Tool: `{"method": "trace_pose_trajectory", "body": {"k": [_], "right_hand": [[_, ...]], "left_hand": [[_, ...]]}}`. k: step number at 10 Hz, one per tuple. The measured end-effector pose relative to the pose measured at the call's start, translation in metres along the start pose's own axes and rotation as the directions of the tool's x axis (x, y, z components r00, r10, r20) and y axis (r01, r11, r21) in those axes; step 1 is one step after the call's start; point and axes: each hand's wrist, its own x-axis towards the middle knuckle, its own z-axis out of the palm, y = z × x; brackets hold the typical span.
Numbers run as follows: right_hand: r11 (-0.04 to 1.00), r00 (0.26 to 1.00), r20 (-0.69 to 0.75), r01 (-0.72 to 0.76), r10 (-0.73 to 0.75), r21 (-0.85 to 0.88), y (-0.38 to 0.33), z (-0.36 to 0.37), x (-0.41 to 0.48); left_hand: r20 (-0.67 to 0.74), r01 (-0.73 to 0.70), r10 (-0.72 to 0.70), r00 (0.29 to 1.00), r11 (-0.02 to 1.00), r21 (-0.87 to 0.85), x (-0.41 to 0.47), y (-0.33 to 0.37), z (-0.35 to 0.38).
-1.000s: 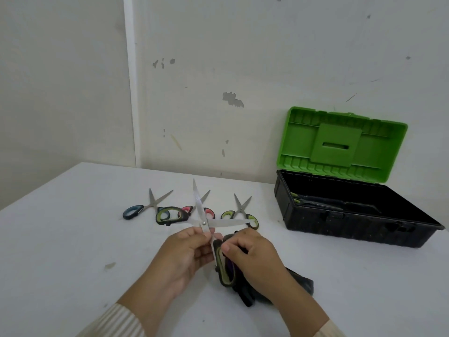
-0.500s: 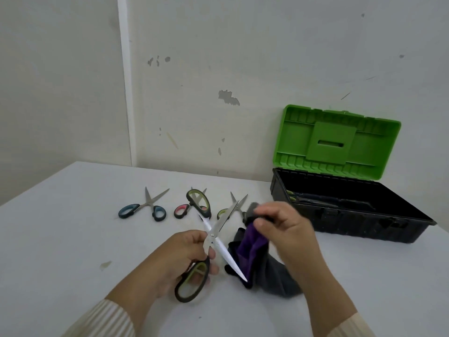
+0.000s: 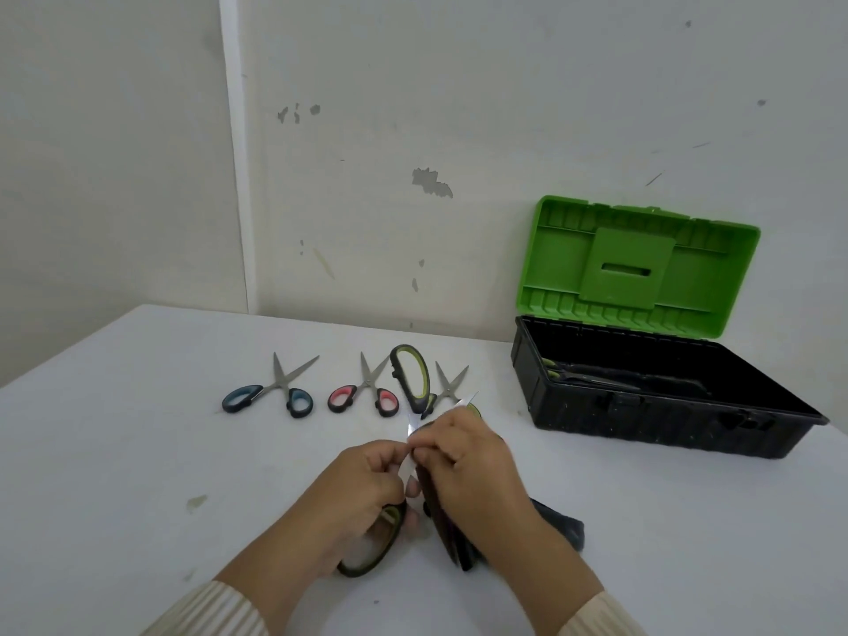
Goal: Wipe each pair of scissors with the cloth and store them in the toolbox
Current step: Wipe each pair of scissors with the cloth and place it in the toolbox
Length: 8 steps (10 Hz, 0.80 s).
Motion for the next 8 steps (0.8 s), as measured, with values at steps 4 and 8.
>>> {"method": "trace_pose_trajectory", "body": {"k": [4, 8], "right_hand": [[0.941, 0.871, -0.357, -0.324, 0.337, 0.097, 0.04, -0.028, 0.003], [0.995, 0.982, -0.161, -0.101, 0.098, -0.011, 0.011, -0.004, 0.0]], "left_hand": [[0.024, 0.043, -0.048, 0.999, 0.984, 0.172, -0.003, 0.004, -0.005], [0.012, 0.001, -0.003, 1.0, 0.981, 0.192, -0.007, 0.008, -0.005]]}}
